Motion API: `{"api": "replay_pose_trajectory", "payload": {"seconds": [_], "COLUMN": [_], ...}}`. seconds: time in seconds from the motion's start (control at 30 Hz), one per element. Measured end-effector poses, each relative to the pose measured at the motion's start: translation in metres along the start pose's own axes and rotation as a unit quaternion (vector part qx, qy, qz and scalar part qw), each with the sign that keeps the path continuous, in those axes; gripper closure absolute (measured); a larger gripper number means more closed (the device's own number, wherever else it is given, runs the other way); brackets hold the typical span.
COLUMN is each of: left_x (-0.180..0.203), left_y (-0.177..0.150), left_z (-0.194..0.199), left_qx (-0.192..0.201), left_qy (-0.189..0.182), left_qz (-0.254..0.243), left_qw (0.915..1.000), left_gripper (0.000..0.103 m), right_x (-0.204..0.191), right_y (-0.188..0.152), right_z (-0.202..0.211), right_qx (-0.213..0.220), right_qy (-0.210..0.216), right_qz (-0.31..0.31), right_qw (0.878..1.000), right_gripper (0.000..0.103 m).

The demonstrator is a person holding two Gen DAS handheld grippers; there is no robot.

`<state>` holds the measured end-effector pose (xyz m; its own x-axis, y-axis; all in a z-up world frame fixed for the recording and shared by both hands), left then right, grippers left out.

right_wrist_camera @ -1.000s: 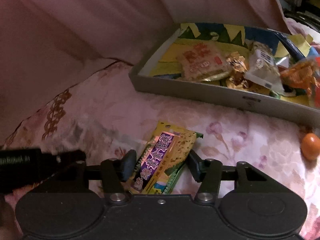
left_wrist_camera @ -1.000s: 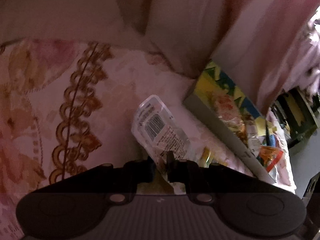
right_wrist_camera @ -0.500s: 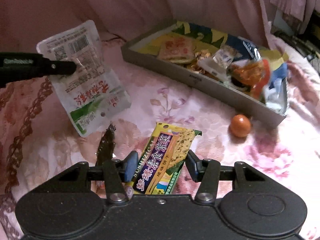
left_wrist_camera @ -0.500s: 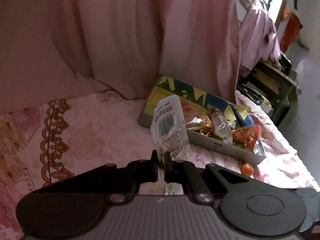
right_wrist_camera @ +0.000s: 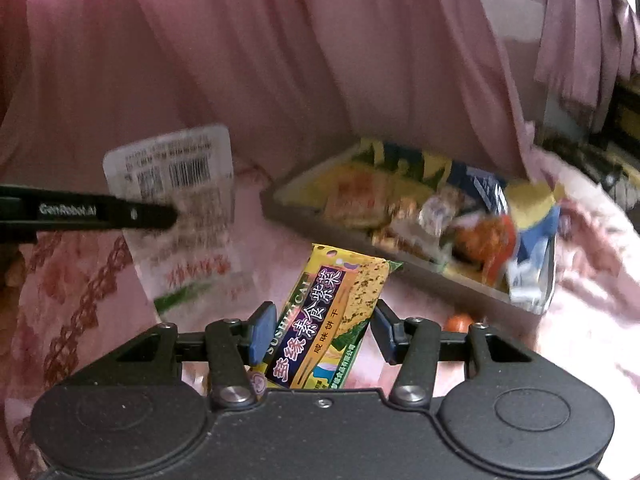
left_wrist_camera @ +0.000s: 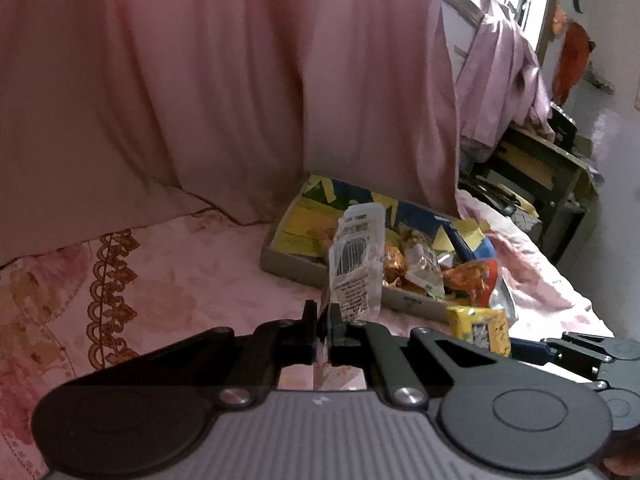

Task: Organize snacks
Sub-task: 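Carry the clear packet and yellow snack bar into the tray and open both tools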

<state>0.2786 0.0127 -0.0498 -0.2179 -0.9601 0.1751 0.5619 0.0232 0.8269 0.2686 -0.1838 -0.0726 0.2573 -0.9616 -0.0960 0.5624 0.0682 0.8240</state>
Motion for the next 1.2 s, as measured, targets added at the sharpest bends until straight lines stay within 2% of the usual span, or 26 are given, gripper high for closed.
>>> {"api": "replay_pose_trajectory", "payload": {"seconds": [0.1,0.23,0.4,0.53,0.7,0.87,1.2], "left_x": [0.006,0.020,0.041,0.059,0.076,0.081,0.072], "left_y": [0.021,0.061,0.107,0.128,0.134,0.125,0.106], "left_z": [0.000,-0.013,-0.048,-0.087,-0.138,-0.178,-0.209], "left_qx": [0.013,0.033,0.054,0.055,0.022,-0.022,-0.058], "left_qy": [0.000,-0.007,-0.019,-0.031,-0.039,-0.033,-0.006], "left_qz": [-0.014,-0.024,-0.021,-0.024,-0.030,-0.024,-0.015], "left_qw": [0.9998,0.9991,0.9981,0.9978,0.9986,0.9989,0.9982], "left_gripper": [0.100,0.100,0.100,0.100,0.100,0.100,0.100], "right_x": [0.010,0.039,0.079,0.099,0.106,0.110,0.107], "right_y": [0.010,0.023,0.045,0.058,0.067,0.060,0.043], "right_z": [-0.002,-0.009,-0.016,-0.030,-0.057,-0.083,-0.105], "right_qx": [0.028,0.052,0.106,0.129,0.138,0.119,0.100], "right_qy": [0.007,-0.008,-0.052,-0.071,-0.094,-0.112,-0.133], "right_qz": [-0.013,-0.044,-0.065,-0.077,-0.050,-0.043,-0.017], "right_qw": [0.999,0.998,0.991,0.986,0.985,0.986,0.986], "right_gripper": [0.049,0.049,0.049,0.049,0.049,0.049,0.049]}}
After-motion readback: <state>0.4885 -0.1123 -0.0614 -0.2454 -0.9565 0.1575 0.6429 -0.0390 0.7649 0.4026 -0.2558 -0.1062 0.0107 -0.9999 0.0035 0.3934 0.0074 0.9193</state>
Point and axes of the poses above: each gripper's, at about its wrist camera, not at the fingertips, and z roughly against the way its jaws point, x to its right, y to its top, the point moved 7 cm from there along -z, roughly the way its jaws point, and after that the axes turned 6 degrees about -z, right-handed, at the moved point
